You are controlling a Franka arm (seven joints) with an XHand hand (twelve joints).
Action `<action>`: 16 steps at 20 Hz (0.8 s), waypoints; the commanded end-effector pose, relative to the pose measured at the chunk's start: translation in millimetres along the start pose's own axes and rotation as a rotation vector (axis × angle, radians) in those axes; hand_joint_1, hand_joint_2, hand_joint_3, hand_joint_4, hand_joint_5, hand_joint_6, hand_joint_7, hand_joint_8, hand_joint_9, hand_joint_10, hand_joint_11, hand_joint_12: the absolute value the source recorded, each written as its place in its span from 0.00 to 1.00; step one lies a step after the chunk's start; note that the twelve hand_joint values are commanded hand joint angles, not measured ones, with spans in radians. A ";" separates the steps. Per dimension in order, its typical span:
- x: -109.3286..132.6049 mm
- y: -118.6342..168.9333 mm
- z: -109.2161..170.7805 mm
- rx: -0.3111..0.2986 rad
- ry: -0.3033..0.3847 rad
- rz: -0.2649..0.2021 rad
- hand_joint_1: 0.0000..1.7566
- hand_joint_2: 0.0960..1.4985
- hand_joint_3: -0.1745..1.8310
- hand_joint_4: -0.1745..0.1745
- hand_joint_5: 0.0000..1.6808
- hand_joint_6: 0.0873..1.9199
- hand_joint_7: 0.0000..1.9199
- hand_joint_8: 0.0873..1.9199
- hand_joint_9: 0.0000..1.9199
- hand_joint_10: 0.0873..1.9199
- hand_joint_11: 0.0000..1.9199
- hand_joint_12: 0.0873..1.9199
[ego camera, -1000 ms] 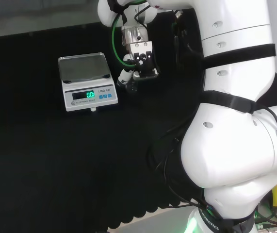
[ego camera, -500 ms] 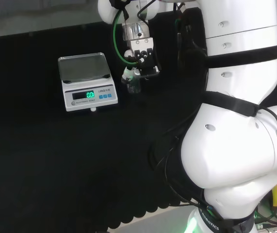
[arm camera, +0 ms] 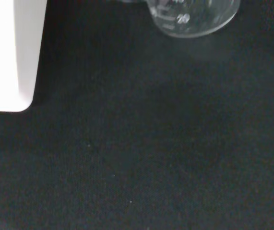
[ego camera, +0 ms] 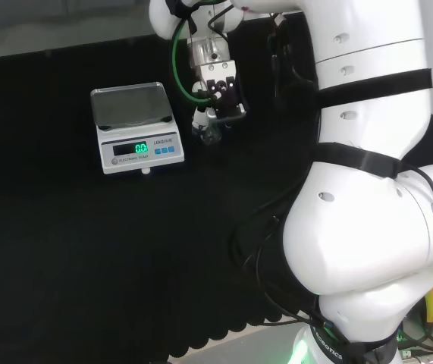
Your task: Pick up the beaker.
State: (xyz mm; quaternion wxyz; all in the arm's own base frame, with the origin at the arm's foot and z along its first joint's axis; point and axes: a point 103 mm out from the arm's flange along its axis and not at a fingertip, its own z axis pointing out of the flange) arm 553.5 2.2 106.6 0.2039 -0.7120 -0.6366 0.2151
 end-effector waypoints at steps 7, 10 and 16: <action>0.1 -6.0 35.8 0.021 0.018 0.031 0.62 0.69 0.00 0.00 0.36 0.00 0.42 0.38 0.69 0.20 0.69 0.41; -7.7 -18.8 30.8 -0.061 0.047 0.040 0.65 0.71 0.00 0.00 0.43 0.04 0.50 0.36 0.72 0.18 0.75 0.35; -24.0 -50.6 5.9 -0.292 0.119 0.070 0.67 0.72 0.00 0.00 0.43 0.25 0.59 0.37 0.75 0.18 0.82 0.29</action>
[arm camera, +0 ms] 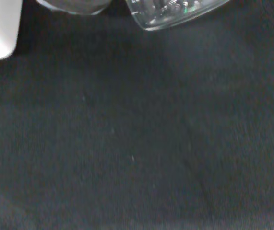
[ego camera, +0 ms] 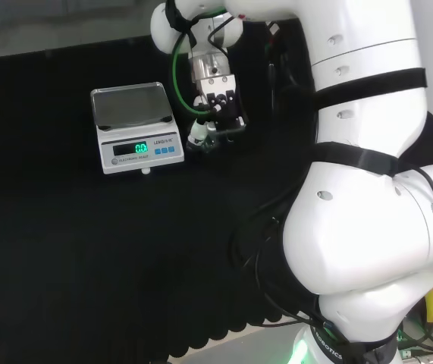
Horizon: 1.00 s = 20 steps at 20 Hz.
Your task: Pick up the beaker.
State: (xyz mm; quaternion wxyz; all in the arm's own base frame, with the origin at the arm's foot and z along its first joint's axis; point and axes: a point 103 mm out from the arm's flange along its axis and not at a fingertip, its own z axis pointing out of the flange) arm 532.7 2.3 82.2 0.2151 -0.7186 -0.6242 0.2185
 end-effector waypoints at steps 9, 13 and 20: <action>-25.7 -68.5 -60.8 -0.402 0.086 0.028 0.67 0.72 0.00 0.00 0.44 0.28 0.59 0.38 0.76 0.19 0.83 0.28; -23.6 -70.4 -68.3 -0.434 0.126 0.028 0.67 0.72 0.00 0.00 0.44 0.29 0.59 0.38 0.76 0.19 0.83 0.28; -6.3 -64.5 -83.7 -0.430 0.135 0.001 0.67 0.72 0.00 0.00 0.43 0.29 0.59 0.38 0.76 0.19 0.83 0.28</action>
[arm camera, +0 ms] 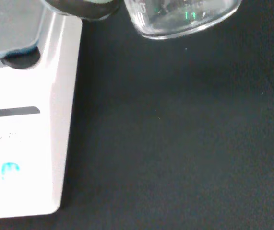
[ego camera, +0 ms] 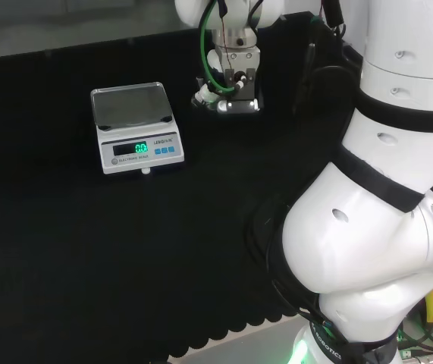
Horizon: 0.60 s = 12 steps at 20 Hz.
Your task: Pick up the beaker.
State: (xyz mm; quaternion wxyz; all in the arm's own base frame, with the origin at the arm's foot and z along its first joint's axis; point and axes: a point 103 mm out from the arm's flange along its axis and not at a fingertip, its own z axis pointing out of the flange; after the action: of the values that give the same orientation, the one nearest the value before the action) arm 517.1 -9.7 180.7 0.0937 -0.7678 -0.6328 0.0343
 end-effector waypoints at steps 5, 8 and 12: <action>37.2 18.7 -9.6 0.025 0.023 -0.032 0.66 0.72 0.00 0.00 0.43 0.29 0.59 0.38 0.76 0.19 0.83 0.28; 48.6 24.3 -11.1 0.037 0.012 -0.039 0.66 0.72 0.00 0.00 0.43 0.29 0.59 0.38 0.76 0.19 0.83 0.29; 57.5 27.2 -16.1 0.032 -0.002 -0.041 0.66 0.72 0.00 0.00 0.42 0.30 0.59 0.39 0.76 0.19 0.83 0.29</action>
State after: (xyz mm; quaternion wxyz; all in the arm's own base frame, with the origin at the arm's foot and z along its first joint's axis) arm 553.7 22.0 195.5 0.1036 -0.7571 -0.6443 0.0305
